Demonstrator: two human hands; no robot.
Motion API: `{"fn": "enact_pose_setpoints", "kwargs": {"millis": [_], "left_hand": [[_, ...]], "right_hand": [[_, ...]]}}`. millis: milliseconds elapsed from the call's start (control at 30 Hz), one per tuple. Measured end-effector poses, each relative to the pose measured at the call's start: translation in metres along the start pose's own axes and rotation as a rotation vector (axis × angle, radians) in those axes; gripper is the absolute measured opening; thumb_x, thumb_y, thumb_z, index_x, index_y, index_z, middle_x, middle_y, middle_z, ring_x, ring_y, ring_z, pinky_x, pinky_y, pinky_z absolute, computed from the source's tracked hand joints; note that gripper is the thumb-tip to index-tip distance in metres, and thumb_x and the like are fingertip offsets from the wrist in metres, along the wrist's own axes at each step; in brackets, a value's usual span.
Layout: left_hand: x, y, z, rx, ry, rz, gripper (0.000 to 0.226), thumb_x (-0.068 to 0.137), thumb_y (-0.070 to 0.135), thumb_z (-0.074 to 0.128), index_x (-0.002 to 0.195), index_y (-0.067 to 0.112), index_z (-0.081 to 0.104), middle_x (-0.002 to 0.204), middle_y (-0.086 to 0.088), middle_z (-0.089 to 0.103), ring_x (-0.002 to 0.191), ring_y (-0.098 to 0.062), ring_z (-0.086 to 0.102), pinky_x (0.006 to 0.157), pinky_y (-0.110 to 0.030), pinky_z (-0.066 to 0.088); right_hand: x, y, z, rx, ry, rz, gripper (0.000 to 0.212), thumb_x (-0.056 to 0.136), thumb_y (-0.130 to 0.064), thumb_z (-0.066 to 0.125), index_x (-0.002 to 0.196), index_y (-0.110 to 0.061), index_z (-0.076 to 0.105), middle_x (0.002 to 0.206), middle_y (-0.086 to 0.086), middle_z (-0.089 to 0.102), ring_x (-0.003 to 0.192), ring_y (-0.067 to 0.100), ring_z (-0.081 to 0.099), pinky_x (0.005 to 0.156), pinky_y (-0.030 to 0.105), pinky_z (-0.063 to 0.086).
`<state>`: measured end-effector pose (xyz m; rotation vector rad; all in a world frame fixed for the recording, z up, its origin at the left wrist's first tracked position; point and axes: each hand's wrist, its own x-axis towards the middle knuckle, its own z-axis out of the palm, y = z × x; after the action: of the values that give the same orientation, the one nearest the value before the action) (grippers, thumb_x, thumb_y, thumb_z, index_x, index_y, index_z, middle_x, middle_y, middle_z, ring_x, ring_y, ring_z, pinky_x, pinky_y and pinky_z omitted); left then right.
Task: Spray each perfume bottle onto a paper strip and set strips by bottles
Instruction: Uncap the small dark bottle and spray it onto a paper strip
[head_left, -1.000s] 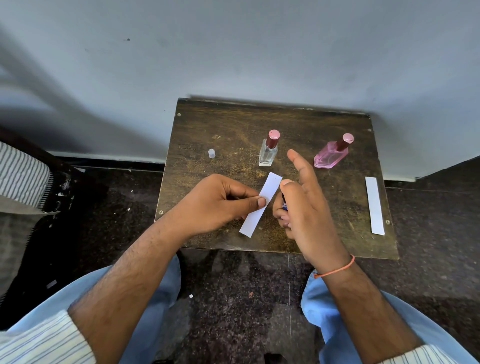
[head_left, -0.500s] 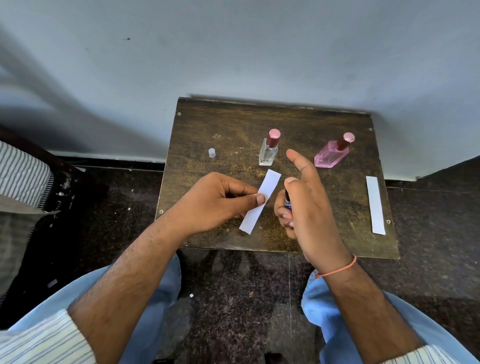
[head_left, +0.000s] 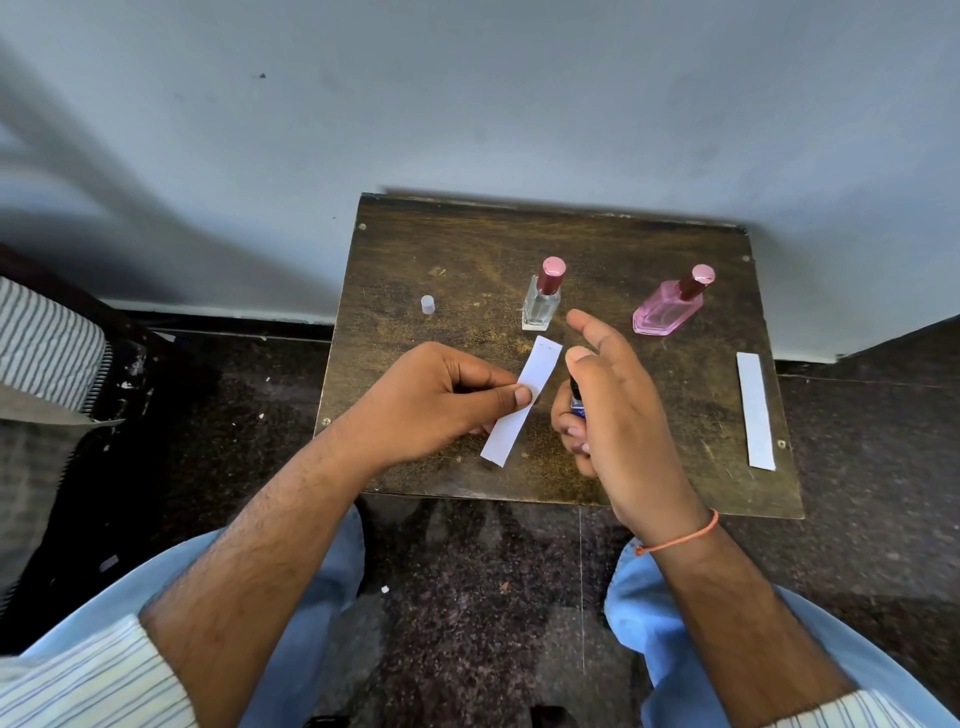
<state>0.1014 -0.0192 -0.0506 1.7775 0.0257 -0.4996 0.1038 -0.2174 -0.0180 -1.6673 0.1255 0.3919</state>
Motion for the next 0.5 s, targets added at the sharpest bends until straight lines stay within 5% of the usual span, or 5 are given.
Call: {"fn": "enact_pose_setpoints", "kwargs": {"millis": [267,500], "left_hand": [[-0.0001,0.0000,-0.0008,-0.006,-0.001,-0.008,0.015,0.099,0.034,0.077,0.107,0.027,0.087,0.097,-0.012,0.084,0.086,-0.031,0.076,0.088,-0.056,0.063],[-0.0010,0.0014,-0.0093,0.031,0.072,-0.145,0.014,0.102,0.026,0.074,0.098,0.021,0.086,0.081,-0.021,0.071,0.067,-0.015,0.057,0.056,-0.021,0.055]], "right_hand": [[0.0014,0.0022,-0.0002,0.061,-0.033,0.027,0.068,0.093,-0.036,0.043,0.161,-0.031,0.045,0.057,-0.003,0.042,0.046,0.003,0.035,0.042,0.014,0.030],[0.0055,0.0020,-0.0040,0.077,-0.005,0.038,0.069,0.093,-0.041,0.042,0.162,-0.032,0.043,0.058,-0.001,0.042,0.048,0.005,0.036,0.043,0.016,0.031]]}}
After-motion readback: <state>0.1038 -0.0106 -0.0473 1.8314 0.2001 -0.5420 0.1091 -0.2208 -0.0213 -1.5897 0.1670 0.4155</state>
